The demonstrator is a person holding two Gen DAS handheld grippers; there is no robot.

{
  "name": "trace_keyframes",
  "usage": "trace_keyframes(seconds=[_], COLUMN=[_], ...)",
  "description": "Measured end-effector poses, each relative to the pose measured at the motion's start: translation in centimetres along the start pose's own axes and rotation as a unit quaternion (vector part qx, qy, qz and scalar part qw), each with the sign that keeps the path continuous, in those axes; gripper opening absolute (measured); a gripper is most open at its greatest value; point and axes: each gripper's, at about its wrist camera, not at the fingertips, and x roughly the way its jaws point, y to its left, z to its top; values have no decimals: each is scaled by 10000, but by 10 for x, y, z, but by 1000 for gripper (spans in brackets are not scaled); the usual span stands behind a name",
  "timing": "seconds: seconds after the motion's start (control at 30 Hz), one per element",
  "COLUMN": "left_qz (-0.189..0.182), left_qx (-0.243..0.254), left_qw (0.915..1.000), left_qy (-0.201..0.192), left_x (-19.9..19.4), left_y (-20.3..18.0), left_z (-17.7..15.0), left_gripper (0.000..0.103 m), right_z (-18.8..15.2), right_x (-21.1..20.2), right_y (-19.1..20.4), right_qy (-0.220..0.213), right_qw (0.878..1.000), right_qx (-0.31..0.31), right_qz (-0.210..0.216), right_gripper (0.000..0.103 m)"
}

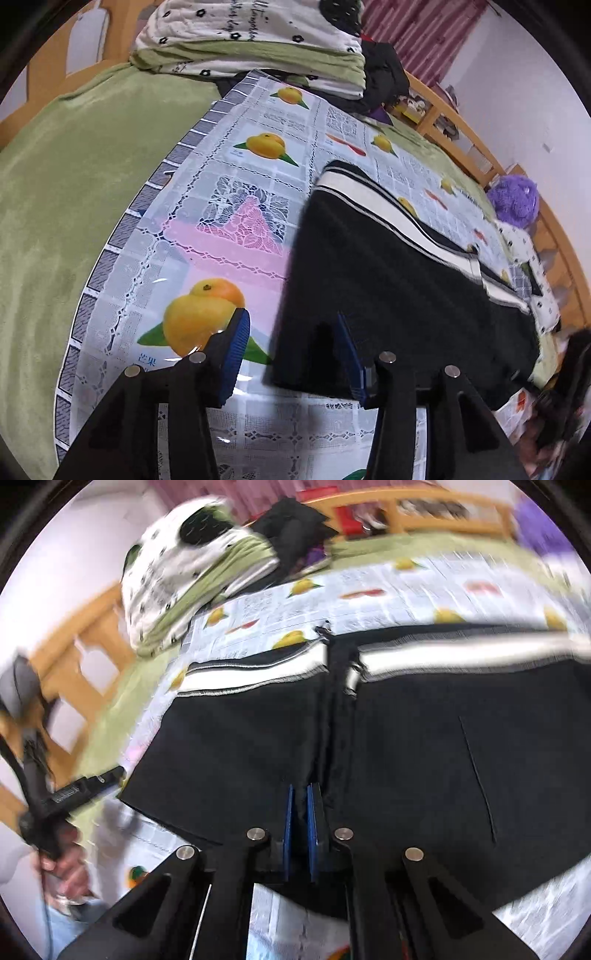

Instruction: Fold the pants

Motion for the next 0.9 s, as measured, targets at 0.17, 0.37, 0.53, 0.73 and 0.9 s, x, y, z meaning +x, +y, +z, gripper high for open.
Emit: trace_keyframes(seconds=[0.17, 0.37, 0.53, 0.73, 0.9], left_qz=[-90, -87, 25, -47, -68], left_qx=[-62, -117, -80, -5, 99], left_qw=[9999, 9999, 9999, 9999, 9996], left_qy=[32, 73, 68, 132, 244], left_x=[1, 3, 6, 10, 19], left_y=[5, 10, 12, 9, 2], left_z=[2, 3, 3, 4, 6], left_gripper=[46, 46, 46, 46, 46], right_z=[-25, 27, 82, 90, 80], right_x=[13, 22, 80, 97, 91], right_y=[30, 35, 11, -16, -35], right_qy=[308, -65, 438, 365, 264], right_qw=[9910, 9911, 9935, 9983, 9991], right_qx=[-1137, -1219, -618, -171, 187], right_qz=[-632, -537, -852, -414, -282], right_gripper=[12, 50, 49, 18, 17])
